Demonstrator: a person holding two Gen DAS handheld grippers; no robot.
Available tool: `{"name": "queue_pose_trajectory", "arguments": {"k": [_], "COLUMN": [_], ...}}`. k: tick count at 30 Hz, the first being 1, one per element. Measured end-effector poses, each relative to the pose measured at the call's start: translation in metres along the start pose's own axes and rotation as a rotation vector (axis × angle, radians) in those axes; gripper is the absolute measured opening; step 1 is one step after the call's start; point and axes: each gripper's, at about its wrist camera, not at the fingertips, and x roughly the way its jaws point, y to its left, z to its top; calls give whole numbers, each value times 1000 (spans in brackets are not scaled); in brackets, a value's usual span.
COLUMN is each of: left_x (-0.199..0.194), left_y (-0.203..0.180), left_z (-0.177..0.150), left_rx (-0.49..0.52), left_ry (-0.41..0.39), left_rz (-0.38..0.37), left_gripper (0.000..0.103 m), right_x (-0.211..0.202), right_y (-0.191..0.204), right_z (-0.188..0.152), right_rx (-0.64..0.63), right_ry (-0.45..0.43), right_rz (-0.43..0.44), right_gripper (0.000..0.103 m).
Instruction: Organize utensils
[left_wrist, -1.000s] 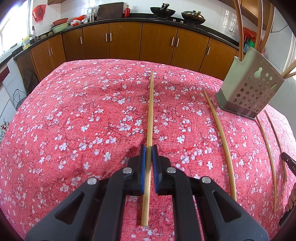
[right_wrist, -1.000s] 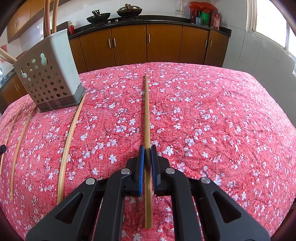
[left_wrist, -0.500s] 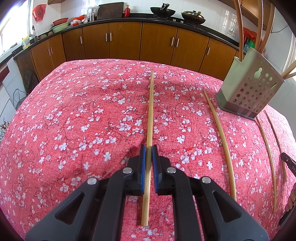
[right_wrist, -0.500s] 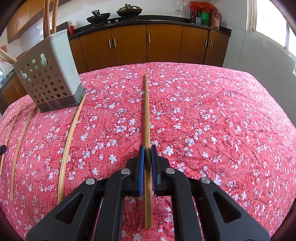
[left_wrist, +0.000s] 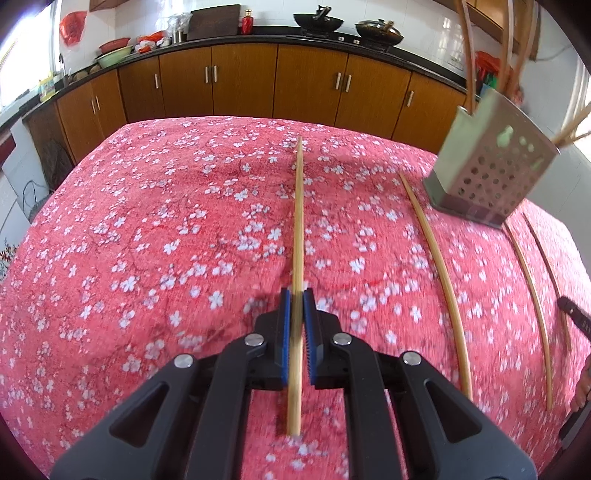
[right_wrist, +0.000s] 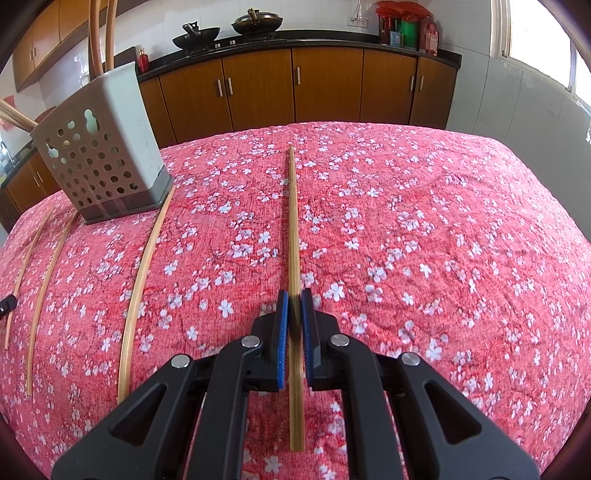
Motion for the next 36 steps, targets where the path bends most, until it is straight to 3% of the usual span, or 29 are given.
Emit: {"name": "queue_pose_trajectory", "arguments": {"k": [5, 7, 17, 25, 29, 36], "left_x": [-6, -12, -101, -145, -166, -204], "left_y": [-6, -11, -29, -34, -38, -65], "left_z": [-6, -8, 31, 57, 64, 80], "left_rx": [19, 43, 27, 45, 60, 85], "left_ry": [-3, -16, -266, -358, -391, -467], "left_rz": [18, 34, -31, -84, -116, -198], "left_gripper": [8, 8, 8, 8, 8, 8], "right_x": [-4, -15, -103, -134, -148, -193], "right_y": [-5, -5, 2, 6, 3, 26], "right_z": [-2, -1, 36, 57, 69, 96], "right_rx": [21, 26, 30, 37, 49, 51], "right_ry": [-9, -55, -342, -414, -431, -519], "right_rz": [10, -1, 29, 75, 135, 330], "right_gripper": [8, 8, 8, 8, 8, 8]}}
